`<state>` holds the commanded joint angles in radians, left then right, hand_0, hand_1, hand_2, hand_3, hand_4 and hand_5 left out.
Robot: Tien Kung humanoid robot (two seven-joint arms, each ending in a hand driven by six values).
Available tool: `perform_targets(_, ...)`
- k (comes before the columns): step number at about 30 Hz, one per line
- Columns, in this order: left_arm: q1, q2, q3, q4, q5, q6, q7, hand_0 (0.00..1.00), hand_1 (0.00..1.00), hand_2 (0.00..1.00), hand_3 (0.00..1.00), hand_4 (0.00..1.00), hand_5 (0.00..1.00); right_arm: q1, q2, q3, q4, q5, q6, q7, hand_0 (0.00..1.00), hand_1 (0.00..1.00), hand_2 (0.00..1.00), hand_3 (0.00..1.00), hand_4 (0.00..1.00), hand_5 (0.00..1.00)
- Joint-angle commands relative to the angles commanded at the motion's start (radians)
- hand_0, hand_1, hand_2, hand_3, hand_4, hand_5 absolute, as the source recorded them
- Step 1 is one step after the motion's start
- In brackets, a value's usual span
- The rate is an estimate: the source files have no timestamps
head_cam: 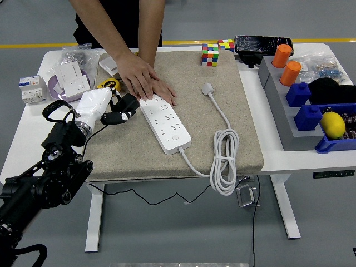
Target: Pick up the plug,place it near the board,insert it into the board,press the button
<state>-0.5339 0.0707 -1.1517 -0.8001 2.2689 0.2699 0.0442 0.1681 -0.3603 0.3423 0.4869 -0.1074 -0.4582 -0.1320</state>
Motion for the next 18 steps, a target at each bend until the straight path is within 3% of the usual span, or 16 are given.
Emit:
perform_targets(6,0.034,0.022,0.017,0.003,-0.006,0.0,-0.004,0.303,0.177,0.227,0.23,0.481,0.342,-0.003,0.0,0.002,0.001,-0.002,0.0,0.0,0.851,0.793,0.762,0.78,0.998,0.969)
perform_targets(18,0.043,0.021,0.033,0.013,-0.03,-0.001,-0.025,0.329,0.224,0.273,0.271,0.55,0.381,-0.004,-0.001,-0.001,0.001,-0.001,0.0,0.001,0.851,0.793,0.762,0.78,0.998,0.969)
